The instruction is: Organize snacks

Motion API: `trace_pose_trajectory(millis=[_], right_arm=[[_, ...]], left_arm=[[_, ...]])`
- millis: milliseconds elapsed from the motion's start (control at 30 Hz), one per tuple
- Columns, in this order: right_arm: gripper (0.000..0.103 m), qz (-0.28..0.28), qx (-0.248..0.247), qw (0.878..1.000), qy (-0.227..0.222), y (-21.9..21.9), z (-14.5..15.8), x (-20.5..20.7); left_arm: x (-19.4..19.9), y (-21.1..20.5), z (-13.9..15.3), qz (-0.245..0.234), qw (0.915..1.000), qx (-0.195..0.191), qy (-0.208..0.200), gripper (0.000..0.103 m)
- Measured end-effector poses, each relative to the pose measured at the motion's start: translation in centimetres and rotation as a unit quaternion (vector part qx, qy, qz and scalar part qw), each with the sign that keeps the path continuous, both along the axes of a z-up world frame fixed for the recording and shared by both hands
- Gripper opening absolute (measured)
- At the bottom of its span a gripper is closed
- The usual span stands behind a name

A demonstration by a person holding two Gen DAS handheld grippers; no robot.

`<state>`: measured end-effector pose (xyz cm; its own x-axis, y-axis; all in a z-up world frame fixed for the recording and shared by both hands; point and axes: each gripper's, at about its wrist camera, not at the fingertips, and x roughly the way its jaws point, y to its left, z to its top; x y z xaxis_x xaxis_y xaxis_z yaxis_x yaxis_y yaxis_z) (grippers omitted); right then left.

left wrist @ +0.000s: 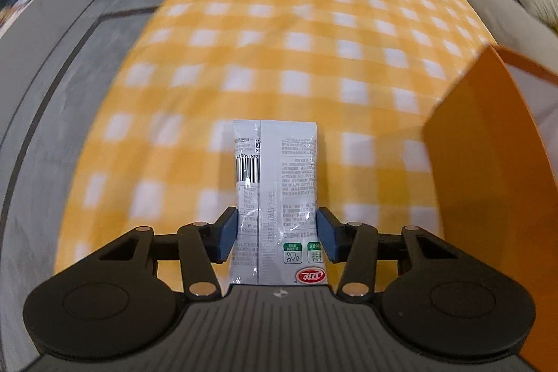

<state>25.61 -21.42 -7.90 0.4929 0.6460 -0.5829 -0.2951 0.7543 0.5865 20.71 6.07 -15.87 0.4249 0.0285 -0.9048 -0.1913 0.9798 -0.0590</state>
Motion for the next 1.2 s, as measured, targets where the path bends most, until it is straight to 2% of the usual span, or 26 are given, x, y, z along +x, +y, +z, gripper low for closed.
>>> trace_pose_trajectory(millis=[100, 233, 400, 533, 633, 767, 1033, 1200], right_arm=[[0.034, 0.032, -0.007, 0.999, 0.001, 2.1, 0.2, -0.8], [0.034, 0.082, -0.002, 0.996, 0.027, 5.8, -0.9, -1.6], [0.034, 0.119, -0.079, 0.989, 0.03, 10.5, -2.6, -3.1], [0.034, 0.127, -0.145, 0.981, 0.023, 13.5, -4.7, -4.2], [0.034, 0.124, -0.182, 0.975, 0.022, 14.6, -6.5, -4.6], [0.034, 0.122, -0.175, 0.977, 0.025, 14.4, -6.6, -4.6], [0.034, 0.106, -0.151, 0.983, 0.004, 13.3, -4.2, -4.9], [0.034, 0.095, -0.136, 0.986, -0.01, 12.1, -2.6, -5.4]], left_arm=[[-1.9, 2.6, 0.4, 0.034, 0.9994, -0.009, 0.003, 0.055], [-4.1, 5.3, 0.6, 0.066, 0.9976, -0.022, 0.002, 0.056], [-4.8, 8.0, 0.6, 0.095, 0.995, -0.031, -0.001, 0.055], [-4.8, 8.5, 0.3, 0.083, 0.995, -0.055, -0.003, 0.055], [-4.9, 8.0, 0.2, 0.067, 0.9964, -0.051, -0.002, 0.055], [-5.0, 7.7, 0.8, 0.056, 0.9966, -0.058, -0.016, 0.055], [-5.3, 7.0, 3.3, 0.044, 0.9961, -0.053, -0.055, 0.055], [-5.7, 5.9, 5.9, 0.04, 0.9943, -0.053, -0.083, 0.055]])
